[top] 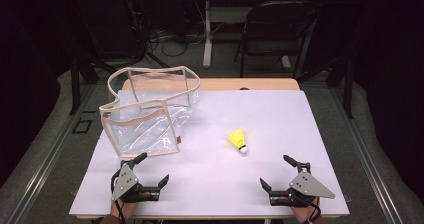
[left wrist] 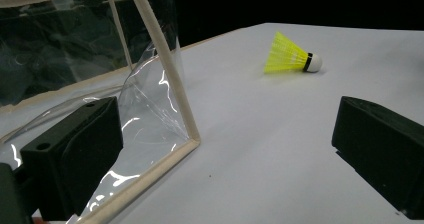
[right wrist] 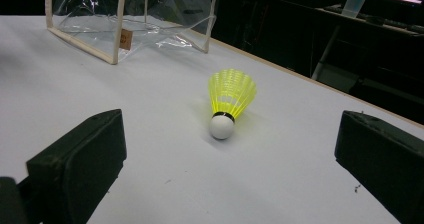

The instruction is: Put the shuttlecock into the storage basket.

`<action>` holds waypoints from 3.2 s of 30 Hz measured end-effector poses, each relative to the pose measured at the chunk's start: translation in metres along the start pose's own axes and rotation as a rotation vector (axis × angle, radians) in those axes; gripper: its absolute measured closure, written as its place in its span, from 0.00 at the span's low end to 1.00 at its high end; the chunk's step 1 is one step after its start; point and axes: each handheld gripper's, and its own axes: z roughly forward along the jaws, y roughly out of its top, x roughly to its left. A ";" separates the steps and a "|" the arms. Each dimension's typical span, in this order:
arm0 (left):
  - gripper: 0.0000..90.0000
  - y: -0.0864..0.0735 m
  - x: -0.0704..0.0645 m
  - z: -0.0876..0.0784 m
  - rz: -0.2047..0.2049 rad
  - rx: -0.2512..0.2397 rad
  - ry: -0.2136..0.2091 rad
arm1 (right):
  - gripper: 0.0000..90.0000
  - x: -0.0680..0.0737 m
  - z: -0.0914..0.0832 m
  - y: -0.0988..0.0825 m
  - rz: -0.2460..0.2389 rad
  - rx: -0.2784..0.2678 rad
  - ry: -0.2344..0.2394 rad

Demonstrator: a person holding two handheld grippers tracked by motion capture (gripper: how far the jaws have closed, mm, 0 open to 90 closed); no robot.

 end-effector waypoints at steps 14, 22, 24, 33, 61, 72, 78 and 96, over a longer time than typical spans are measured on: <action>0.00 0.000 0.000 0.002 0.001 0.006 -0.007 | 0.00 0.000 0.003 -0.001 0.001 0.018 0.015; 0.00 0.000 -0.001 0.001 0.007 0.005 -0.012 | 0.00 0.001 0.007 0.001 0.009 0.038 0.022; 0.00 0.000 0.000 0.000 0.005 0.002 -0.010 | 0.00 0.001 0.010 0.002 0.012 0.048 0.023; 0.00 0.001 -0.001 0.001 0.009 0.001 -0.011 | 0.00 -0.002 0.023 0.004 0.037 0.102 0.017; 0.00 0.000 -0.001 0.002 0.011 0.001 -0.010 | 0.00 -0.005 0.061 0.014 0.081 0.271 0.021; 0.00 0.001 -0.002 0.001 0.012 -0.002 -0.009 | 0.00 -0.003 0.079 0.021 0.081 0.329 0.029; 0.00 0.001 -0.002 0.001 0.013 0.000 -0.008 | 0.00 -0.002 0.084 0.022 0.088 0.365 0.034; 0.00 0.001 -0.001 0.001 0.016 -0.001 -0.004 | 0.00 -0.003 0.106 0.033 0.134 0.437 0.038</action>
